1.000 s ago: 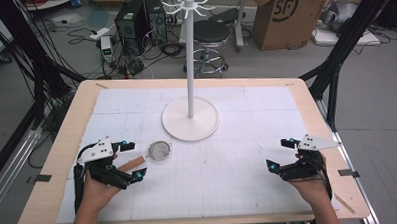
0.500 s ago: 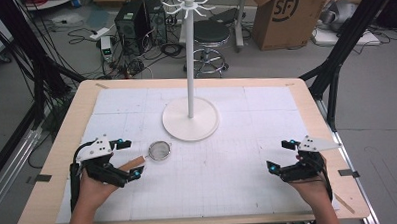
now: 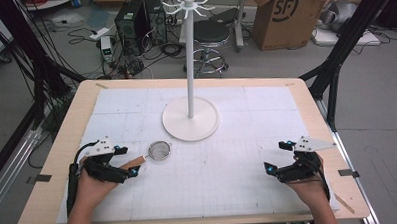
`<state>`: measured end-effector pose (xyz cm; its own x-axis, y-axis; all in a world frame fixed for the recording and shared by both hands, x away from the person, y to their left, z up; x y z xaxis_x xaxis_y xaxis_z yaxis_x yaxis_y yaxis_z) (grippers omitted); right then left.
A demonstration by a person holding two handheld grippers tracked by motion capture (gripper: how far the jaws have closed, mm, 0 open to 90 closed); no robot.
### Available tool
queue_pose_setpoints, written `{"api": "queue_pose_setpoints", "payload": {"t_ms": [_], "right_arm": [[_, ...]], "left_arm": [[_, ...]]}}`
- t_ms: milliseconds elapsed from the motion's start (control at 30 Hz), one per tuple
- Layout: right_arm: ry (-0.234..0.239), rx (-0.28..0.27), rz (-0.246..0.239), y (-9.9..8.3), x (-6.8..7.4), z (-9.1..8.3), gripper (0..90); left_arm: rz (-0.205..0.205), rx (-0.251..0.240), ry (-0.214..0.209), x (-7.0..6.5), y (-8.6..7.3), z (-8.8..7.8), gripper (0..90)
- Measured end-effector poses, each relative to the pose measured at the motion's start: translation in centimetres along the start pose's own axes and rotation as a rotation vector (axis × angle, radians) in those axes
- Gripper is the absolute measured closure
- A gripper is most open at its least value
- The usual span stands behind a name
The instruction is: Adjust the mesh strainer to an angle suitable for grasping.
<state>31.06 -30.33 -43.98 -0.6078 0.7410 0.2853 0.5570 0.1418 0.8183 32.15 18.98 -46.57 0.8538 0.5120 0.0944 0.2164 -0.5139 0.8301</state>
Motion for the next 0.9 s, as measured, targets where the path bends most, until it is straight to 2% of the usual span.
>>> {"api": "queue_pose_setpoints", "payload": {"t_ms": [133,167,200,300,333,400,467,500,600,800,867,900], "right_arm": [[-0.002,0.005,-0.005,-0.1,0.0,0.1,0.4],[-0.001,0.006,-0.007,-0.1,0.1,0.2,0.4],[-0.003,0.008,-0.008,-0.1,0.1,0.2,0.4],[-0.003,0.009,-0.010,-0.1,0.0,0.2,0.4],[-0.004,0.008,-0.010,-0.1,0.0,0.2,0.4],[-0.003,0.008,-0.007,-0.1,0.0,0.2,0.4],[-0.002,0.009,-0.009,-0.1,0.0,0.2,0.4],[-0.002,0.009,-0.009,-0.1,0.0,0.2,0.4],[-0.001,0.014,-0.009,-0.2,0.0,0.2,0.4],[0.000,0.022,-0.008,-0.3,0.1,0.4,0.4],[-0.001,0.023,-0.007,-0.3,0.1,0.4,0.4],[-0.004,0.023,-0.006,-0.3,0.1,0.3,0.4]], "left_arm": [[0.009,0.075,0.003,0.1,-0.5,0.2,22.0],[0.011,0.088,0.002,0.2,-0.6,0.3,28.1],[0.002,0.110,0.014,0.3,-0.7,0.3,30.4],[-0.001,0.127,0.011,0.4,-0.8,0.3,38.6],[0.003,0.155,0.003,0.5,-0.9,0.3,41.3],[0.002,0.172,-0.005,0.5,-0.9,0.4,45.9],[0.002,0.178,-0.011,0.6,-0.9,0.5,48.3],[0.003,0.201,-0.019,0.7,-1.0,0.6,49.5],[0.003,0.223,-0.024,0.7,-1.1,0.9,51.2],[0.022,0.285,-0.020,0.7,-1.4,1.5,55.6],[0.024,0.290,-0.012,0.8,-1.3,1.5,58.1],[0.038,0.306,-0.007,0.8,-1.3,1.5,61.3]]}}
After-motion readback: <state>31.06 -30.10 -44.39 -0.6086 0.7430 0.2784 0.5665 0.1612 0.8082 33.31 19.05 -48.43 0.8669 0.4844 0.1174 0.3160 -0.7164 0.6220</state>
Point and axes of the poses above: each handheld gripper's, and its own axes: z roughly forward along the jaws, y roughly out of its top, x roughly to its left, the point moved 6 cm from there along z, roughly forward along the jaws, and after that the axes turned 14 degrees about z, right-handed, at the moved point
